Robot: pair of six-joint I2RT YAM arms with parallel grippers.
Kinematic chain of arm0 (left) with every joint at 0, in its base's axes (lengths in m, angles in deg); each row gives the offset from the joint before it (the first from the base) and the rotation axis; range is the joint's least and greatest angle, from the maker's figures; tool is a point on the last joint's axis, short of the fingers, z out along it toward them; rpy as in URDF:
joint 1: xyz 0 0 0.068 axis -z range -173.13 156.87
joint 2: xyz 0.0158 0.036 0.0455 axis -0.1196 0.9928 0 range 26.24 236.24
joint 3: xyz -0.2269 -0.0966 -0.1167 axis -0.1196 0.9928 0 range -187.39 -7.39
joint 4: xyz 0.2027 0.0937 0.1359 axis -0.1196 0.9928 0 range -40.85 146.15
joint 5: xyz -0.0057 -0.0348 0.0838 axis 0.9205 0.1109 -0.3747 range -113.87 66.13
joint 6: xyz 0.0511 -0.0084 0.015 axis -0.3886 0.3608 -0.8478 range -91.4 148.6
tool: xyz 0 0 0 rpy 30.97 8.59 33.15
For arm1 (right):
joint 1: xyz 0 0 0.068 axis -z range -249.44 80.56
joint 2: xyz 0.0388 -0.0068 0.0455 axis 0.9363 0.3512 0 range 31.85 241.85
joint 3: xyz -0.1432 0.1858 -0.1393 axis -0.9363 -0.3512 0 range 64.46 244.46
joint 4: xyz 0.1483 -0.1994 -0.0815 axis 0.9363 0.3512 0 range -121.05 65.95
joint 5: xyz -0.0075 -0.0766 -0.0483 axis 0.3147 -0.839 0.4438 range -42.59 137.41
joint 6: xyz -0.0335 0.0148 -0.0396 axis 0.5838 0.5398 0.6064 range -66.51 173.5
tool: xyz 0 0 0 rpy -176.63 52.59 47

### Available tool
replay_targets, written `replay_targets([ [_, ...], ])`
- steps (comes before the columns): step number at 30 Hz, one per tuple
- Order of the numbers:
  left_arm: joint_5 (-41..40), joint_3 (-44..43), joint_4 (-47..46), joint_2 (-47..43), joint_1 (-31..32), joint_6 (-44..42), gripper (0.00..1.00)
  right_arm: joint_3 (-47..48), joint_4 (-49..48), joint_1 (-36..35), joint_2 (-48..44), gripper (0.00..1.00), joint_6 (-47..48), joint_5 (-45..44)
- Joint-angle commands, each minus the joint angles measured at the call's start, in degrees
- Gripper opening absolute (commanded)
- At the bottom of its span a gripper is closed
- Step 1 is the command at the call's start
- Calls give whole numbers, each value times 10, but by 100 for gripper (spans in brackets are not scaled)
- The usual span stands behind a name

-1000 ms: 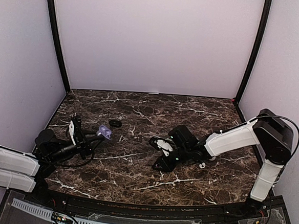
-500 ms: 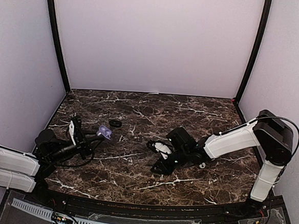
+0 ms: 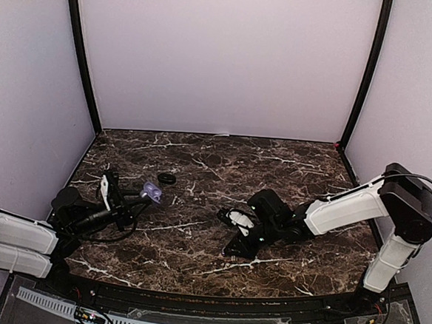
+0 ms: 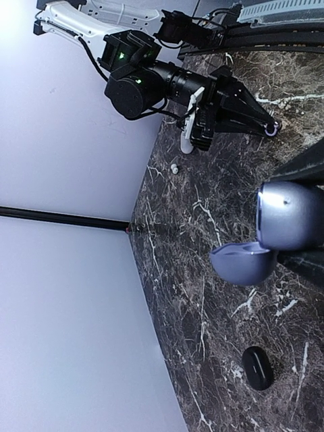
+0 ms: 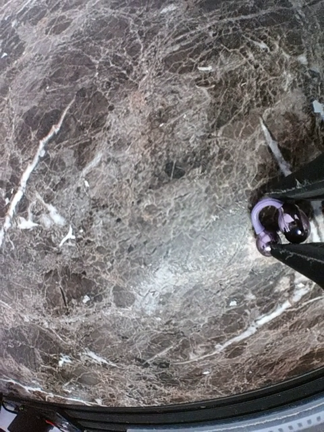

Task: Insert the wireless bluetooth earbuds into the charging case
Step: Pick up the left earbud from the center of the board.

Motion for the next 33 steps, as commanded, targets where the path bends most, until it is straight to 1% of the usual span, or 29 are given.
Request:
replay_targets([
  [1, 16, 0, -17, 8, -2, -8, 19, -16, -49, -5, -37, 20, -8, 6],
  [9, 52, -8, -26, 29, -2, -13, 19, -36, -75, -5, -62, 17, -12, 3],
  [11, 61, -10, -28, 35, -2, -13, 19, -33, -70, -6, -61, 18, -13, -2],
  [12, 63, -11, -30, 37, -2, -12, 19, -30, -63, -6, -59, 21, -15, -10],
  [13, 65, -10, -33, 40, -2, -12, 19, -23, -51, -5, -55, 23, -20, -22],
  [16, 67, -11, -35, 43, -2, -11, 19, 7, 8, -5, -44, 24, -39, -48],
  [21, 70, -12, -35, 44, -2, -11, 19, 58, 105, -5, -30, 26, -93, -41],
  [24, 69, -12, -35, 43, -2, -11, 19, 85, 160, -6, -23, 26, -126, -43],
  [29, 68, -11, -35, 42, -2, -10, 19, 144, 270, -24, -1, 26, -160, -108],
  [33, 70, -11, -35, 42, -2, -7, 19, 185, 321, -38, 31, 24, -170, -125],
])
